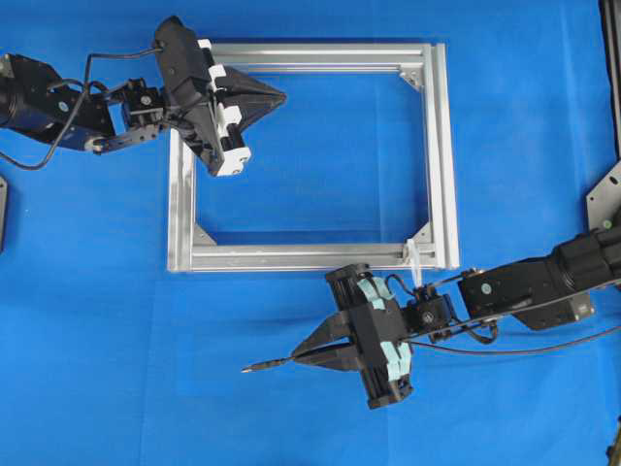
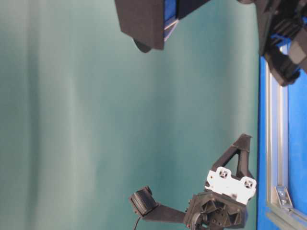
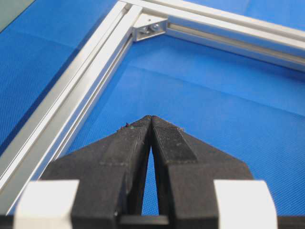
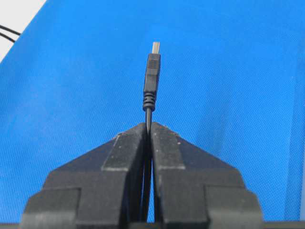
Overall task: Insert the wire through the string loop located on the right side.
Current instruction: 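Lift the cable and carry it toward the white zip-tie loop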
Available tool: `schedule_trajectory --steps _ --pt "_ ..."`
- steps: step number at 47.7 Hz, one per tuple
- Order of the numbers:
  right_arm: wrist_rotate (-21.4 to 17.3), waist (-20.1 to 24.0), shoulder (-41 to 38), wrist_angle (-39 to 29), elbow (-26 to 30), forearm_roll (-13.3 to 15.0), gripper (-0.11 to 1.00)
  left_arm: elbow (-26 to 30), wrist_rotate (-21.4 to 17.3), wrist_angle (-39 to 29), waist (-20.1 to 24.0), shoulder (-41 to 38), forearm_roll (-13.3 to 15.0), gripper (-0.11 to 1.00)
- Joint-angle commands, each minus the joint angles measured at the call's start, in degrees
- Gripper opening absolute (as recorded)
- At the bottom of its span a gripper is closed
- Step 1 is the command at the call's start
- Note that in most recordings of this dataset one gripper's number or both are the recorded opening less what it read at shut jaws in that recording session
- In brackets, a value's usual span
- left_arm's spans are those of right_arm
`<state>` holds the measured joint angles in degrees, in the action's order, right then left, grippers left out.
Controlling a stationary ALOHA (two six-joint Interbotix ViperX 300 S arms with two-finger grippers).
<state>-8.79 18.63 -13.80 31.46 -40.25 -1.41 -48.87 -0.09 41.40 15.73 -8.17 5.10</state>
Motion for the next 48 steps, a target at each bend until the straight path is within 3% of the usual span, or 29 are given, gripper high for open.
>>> schedule_trajectory --steps 1,10,22,37,48 --pt "-0.2 0.4 2.6 -0.4 -0.4 -0.2 -0.04 0.4 -0.1 0.4 0.1 1.8 -0.2 0.02" --pt "-0.4 0.9 6.4 -0.7 -4.8 -1.1 -0.04 0.4 -0.1 0.4 0.1 1.8 -0.2 0.02" --pt "-0.5 3.8 15.0 -0.5 -16.3 -2.3 -0.04 0.3 -0.1 0.3 0.1 2.0 -0.2 0.02" --pt "-0.6 5.4 28.6 -0.9 -30.8 -6.7 -0.04 0.0 -0.1 0.4 0.1 2.2 -0.2 0.02" --pt "-0.5 5.4 39.8 -5.9 -37.9 -6.8 -0.04 -0.6 -0.1 0.3 0.1 2.4 -0.2 0.02"
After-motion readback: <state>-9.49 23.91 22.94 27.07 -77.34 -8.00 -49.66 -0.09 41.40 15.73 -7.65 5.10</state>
